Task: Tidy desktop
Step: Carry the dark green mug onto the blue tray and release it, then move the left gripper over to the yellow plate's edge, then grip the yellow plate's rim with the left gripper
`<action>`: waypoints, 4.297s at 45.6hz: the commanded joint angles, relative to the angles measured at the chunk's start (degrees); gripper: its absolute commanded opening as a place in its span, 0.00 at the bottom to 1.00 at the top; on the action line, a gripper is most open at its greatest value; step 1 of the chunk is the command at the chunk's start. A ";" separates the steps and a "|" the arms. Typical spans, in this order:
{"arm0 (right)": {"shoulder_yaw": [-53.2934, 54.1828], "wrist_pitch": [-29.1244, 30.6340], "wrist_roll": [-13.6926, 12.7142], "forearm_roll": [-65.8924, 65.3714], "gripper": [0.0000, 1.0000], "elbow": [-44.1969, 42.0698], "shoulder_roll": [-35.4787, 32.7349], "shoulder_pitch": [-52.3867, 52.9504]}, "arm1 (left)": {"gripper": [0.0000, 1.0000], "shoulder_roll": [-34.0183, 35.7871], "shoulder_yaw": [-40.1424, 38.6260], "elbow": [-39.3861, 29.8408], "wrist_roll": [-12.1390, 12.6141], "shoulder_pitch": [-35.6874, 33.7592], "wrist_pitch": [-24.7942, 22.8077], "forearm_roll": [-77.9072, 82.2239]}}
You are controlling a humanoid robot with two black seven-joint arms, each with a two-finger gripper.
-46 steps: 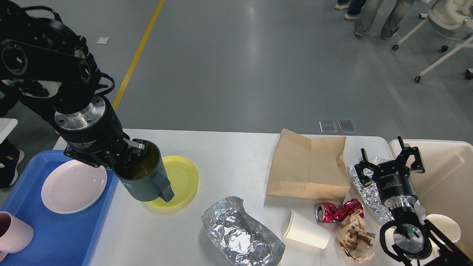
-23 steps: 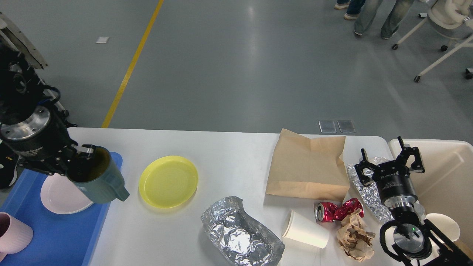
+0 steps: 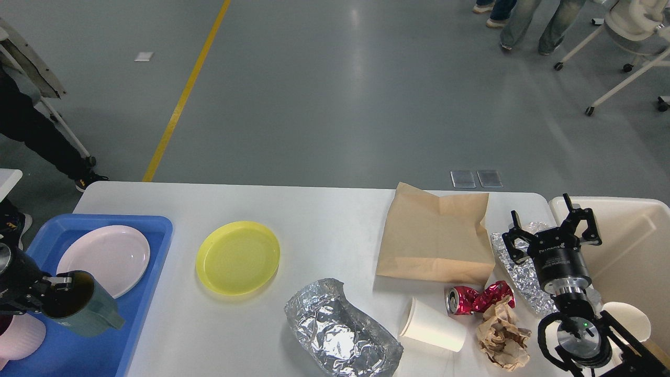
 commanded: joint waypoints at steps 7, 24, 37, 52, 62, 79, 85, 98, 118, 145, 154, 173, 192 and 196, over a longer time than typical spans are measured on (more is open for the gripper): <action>0.00 0.00 -0.08 0.00 1.00 0.00 0.00 0.00 | 0.01 -0.33 -4.24 5.89 -2.24 8.87 0.71 1.99; 0.00 0.00 0.01 0.00 1.00 0.00 0.00 0.00 | 0.04 -0.68 -8.11 8.35 -1.71 14.06 2.20 1.73; 0.00 0.00 0.01 0.00 1.00 0.00 0.00 0.00 | 0.57 -2.26 -7.93 8.00 -2.32 15.38 4.48 0.94; 0.00 0.00 0.01 0.00 1.00 0.00 0.00 0.00 | 0.95 -1.56 -4.95 6.33 -1.62 14.50 7.12 -6.18; 0.00 0.00 0.01 0.00 1.00 0.00 0.00 0.00 | 0.95 -0.86 -3.28 6.24 -1.71 11.78 2.29 -6.18; 0.00 0.00 0.01 0.00 1.00 0.00 0.00 0.00 | 0.95 -2.00 19.82 -8.07 -3.99 -18.87 -3.25 -12.07; 0.00 0.00 0.01 0.00 1.00 0.00 0.00 0.00 | 0.96 -9.54 28.62 -15.37 -4.43 -35.40 -3.69 -14.53; 0.00 0.00 0.01 0.00 1.00 0.00 0.00 0.00 | 0.96 -33.89 32.50 -27.15 -4.35 -56.94 -5.62 -34.74; 0.00 0.00 -0.08 0.00 1.00 0.00 0.00 0.00 | 0.96 -44.36 30.91 -33.84 -8.74 -69.79 -11.95 -45.03; 0.00 0.00 0.01 0.00 1.00 0.00 0.00 0.00 | 0.91 -41.55 28.89 -29.27 -8.65 -44.85 0.52 -55.21; 0.00 0.00 -0.08 0.00 1.00 0.00 0.00 0.00 | 0.90 -39.88 28.28 -26.29 -8.48 -30.43 12.82 -66.02; 0.00 0.00 0.01 0.00 1.00 0.00 0.00 0.00 | 0.93 -37.25 12.20 -8.53 -7.95 -0.01 34.46 -73.77; 0.00 0.00 0.01 0.00 1.00 0.00 0.00 0.00 | 0.92 -36.63 9.38 -0.09 -7.86 7.20 35.95 -72.36; 0.00 0.00 -0.08 0.00 1.00 0.00 0.00 0.00 | 0.91 -36.72 8.51 1.93 -7.86 9.31 36.65 -72.36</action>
